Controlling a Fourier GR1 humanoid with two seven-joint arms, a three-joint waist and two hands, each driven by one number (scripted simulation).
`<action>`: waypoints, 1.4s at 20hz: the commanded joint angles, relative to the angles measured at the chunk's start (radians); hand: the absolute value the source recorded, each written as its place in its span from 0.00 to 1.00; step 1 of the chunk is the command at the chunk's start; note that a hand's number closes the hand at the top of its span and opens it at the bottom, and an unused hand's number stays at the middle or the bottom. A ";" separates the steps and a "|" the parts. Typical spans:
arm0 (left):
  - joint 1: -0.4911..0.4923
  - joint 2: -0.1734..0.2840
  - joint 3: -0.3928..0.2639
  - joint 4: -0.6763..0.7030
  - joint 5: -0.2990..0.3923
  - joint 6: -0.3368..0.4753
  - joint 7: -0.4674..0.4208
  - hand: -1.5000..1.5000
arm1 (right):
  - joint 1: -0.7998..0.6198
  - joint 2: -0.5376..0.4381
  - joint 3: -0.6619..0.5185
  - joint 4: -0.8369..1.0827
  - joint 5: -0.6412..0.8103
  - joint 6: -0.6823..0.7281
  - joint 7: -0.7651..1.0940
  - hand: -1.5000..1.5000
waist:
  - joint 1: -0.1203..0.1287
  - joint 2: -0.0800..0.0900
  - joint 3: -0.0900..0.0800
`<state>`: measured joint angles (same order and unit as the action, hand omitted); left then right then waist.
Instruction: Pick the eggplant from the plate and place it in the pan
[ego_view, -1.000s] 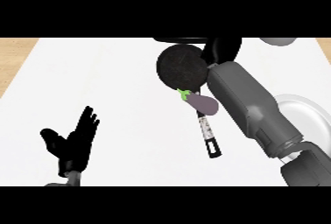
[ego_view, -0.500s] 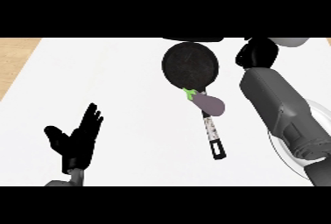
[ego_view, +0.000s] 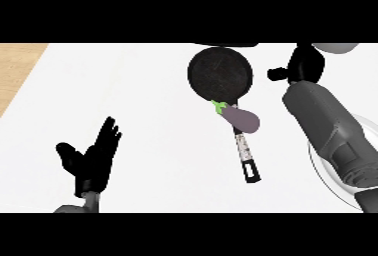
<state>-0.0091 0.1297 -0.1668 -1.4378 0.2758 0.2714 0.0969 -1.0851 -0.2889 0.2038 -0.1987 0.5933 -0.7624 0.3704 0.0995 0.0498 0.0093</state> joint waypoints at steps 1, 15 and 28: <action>0.024 0.003 -0.008 -0.003 0.001 -0.002 0.017 0.50 | 0.024 -0.004 -0.123 -0.101 -0.128 -0.054 -0.152 0.00 | -0.004 -0.002 0.002; 0.065 0.033 0.052 -0.009 0.032 -0.015 0.022 0.50 | 0.218 0.018 -0.501 -0.296 -0.603 0.360 -0.717 0.00 | -0.068 -0.035 -0.006; 0.060 -0.028 0.053 0.001 -0.035 0.033 0.025 0.50 | 0.504 0.105 -0.386 -0.648 -0.609 0.440 -0.688 0.00 | -0.101 -0.052 -0.009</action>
<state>0.0560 0.1244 -0.0965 -1.4310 0.2713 0.2761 0.0823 -0.6583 -0.2178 -0.2157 -0.7318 -0.0223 -0.2901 -0.3502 -0.0003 -0.0034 0.0030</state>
